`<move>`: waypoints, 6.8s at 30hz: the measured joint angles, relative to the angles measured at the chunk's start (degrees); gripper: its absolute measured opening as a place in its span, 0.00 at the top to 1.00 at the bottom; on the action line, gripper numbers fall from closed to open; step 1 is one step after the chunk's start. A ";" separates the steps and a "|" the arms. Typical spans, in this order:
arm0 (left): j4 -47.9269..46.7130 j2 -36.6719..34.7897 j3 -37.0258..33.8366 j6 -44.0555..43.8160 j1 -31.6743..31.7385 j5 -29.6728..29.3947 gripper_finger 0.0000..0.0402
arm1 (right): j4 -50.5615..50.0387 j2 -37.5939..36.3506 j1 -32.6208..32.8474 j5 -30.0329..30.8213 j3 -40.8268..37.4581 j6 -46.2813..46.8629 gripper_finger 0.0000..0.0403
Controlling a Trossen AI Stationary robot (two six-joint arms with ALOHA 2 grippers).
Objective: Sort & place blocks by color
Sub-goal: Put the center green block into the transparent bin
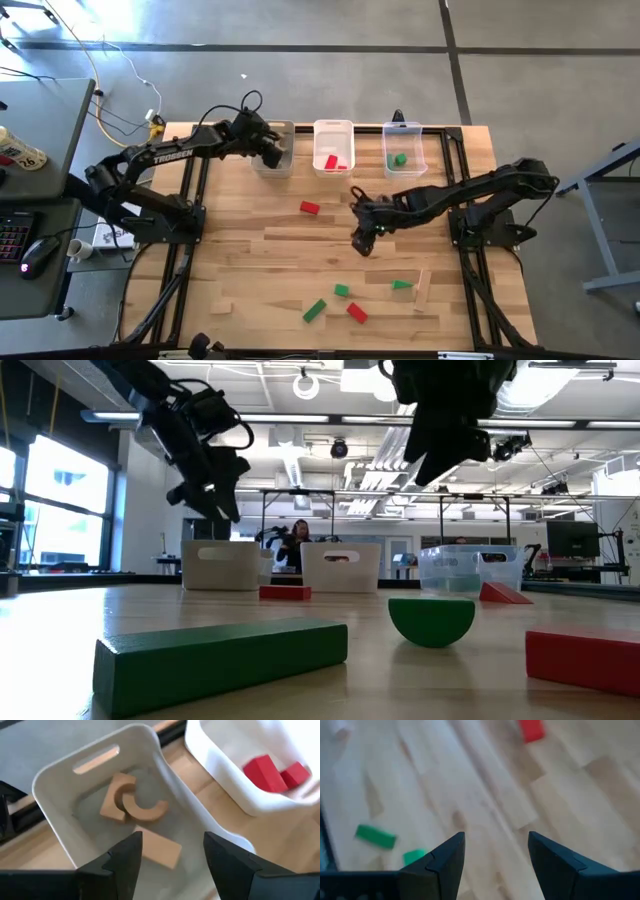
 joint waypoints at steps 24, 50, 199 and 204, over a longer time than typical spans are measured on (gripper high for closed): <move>-17.60 -17.09 1.25 -21.42 -27.00 -3.93 0.50 | 11.23 0.02 12.82 0.69 0.00 -4.05 0.49; -18.18 -17.19 1.21 -52.64 -55.28 -16.84 0.50 | 20.19 11.58 19.59 7.24 0.00 -11.73 0.40; -16.32 -7.85 1.19 -4.96 -28.54 -25.00 0.50 | -15.98 0.37 -49.85 4.70 -7.30 -1.76 0.75; -16.33 -7.85 1.19 -4.96 -28.54 -25.02 0.50 | -12.77 0.37 -49.85 5.80 -8.76 -1.20 0.75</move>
